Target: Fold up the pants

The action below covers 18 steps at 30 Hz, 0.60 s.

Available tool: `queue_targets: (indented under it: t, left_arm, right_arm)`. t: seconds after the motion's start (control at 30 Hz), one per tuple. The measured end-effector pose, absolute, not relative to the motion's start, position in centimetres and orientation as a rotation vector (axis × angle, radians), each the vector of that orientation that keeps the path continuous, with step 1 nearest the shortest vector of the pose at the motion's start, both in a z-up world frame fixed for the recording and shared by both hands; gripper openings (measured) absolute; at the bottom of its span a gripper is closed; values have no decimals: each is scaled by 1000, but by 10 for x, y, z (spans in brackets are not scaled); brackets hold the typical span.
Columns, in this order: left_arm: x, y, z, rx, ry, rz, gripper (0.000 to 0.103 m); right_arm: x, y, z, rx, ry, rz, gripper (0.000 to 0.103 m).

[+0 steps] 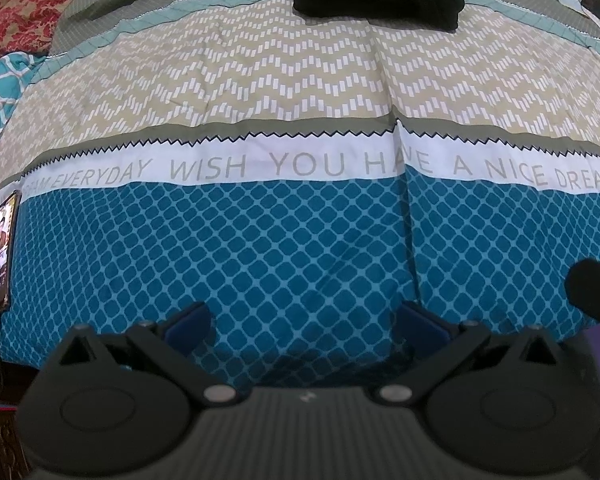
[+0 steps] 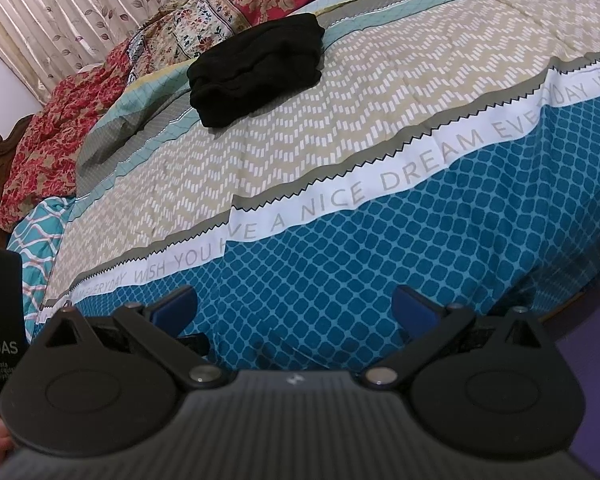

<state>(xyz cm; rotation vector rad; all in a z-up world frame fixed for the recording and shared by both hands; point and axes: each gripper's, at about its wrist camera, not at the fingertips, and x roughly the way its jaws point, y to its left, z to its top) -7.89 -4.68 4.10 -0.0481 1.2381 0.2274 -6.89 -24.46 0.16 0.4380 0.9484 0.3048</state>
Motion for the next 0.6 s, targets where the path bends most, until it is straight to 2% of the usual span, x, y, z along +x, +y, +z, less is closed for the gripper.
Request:
queue_targets:
  t: [0.6]
  left_arm:
    - [-79,-47,40,-53,1230,237,103]
  right_arm:
    - [-69,-245,0,441,954,303,103]
